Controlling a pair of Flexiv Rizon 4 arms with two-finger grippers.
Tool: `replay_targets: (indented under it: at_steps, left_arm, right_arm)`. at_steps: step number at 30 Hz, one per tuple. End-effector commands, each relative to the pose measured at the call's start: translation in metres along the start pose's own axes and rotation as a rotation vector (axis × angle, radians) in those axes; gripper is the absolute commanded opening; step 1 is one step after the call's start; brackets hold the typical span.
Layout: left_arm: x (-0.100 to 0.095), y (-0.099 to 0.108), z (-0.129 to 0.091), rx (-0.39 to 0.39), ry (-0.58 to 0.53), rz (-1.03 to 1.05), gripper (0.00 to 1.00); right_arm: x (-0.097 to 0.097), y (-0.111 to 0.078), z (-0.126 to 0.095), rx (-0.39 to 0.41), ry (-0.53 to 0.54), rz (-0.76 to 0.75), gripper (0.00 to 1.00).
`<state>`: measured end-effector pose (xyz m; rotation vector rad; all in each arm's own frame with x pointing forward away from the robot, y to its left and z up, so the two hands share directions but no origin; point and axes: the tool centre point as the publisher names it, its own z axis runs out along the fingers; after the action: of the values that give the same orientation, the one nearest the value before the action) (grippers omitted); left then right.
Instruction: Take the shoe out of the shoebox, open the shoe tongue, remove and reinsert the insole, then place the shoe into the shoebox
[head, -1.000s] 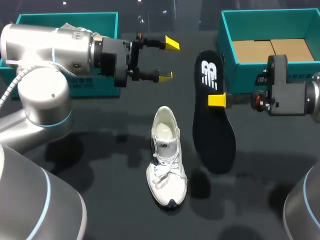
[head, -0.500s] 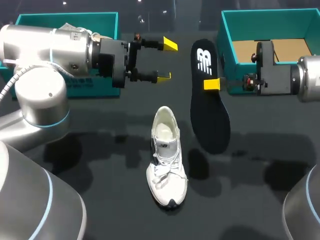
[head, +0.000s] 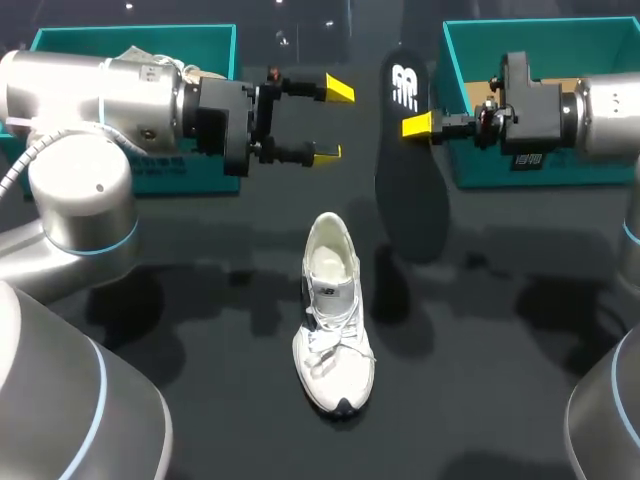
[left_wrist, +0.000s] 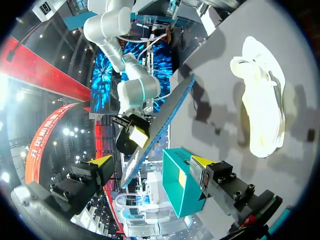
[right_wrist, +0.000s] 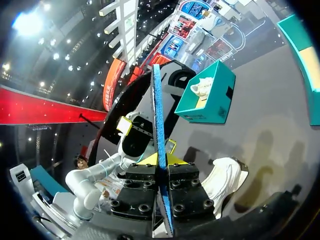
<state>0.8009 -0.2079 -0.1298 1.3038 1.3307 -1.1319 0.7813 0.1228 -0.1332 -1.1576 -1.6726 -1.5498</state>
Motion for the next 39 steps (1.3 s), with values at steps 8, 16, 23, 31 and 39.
replay_targets:
  at_steps: [8, 16, 23, 31, 39]
  left_arm:
    - [0.003, 0.002, 0.004, 0.007, -0.021, 0.004, 1.0]
    - [0.006, 0.005, 0.004, -0.001, -0.022, -0.017, 1.0]
    - [0.008, 0.005, 0.007, -0.001, -0.019, -0.017, 1.0]
    - [0.016, 0.009, 0.02, -0.026, -0.048, -0.074, 1.0]
    - [0.018, 0.005, 0.029, -0.013, -0.078, -0.07, 0.95]
  right_arm:
    - [-0.011, 0.022, 0.005, 0.015, -0.007, 0.119, 0.0]
    - [-0.013, 0.031, 0.008, -0.007, 0.003, 0.193, 0.0]
    - [-0.013, 0.031, 0.008, -0.007, 0.003, 0.193, 0.0]
    - [-0.021, 0.041, 0.024, 0.047, 0.038, 0.351, 0.0]
    - [-0.032, 0.044, 0.031, 0.017, 0.051, 0.448, 0.0]
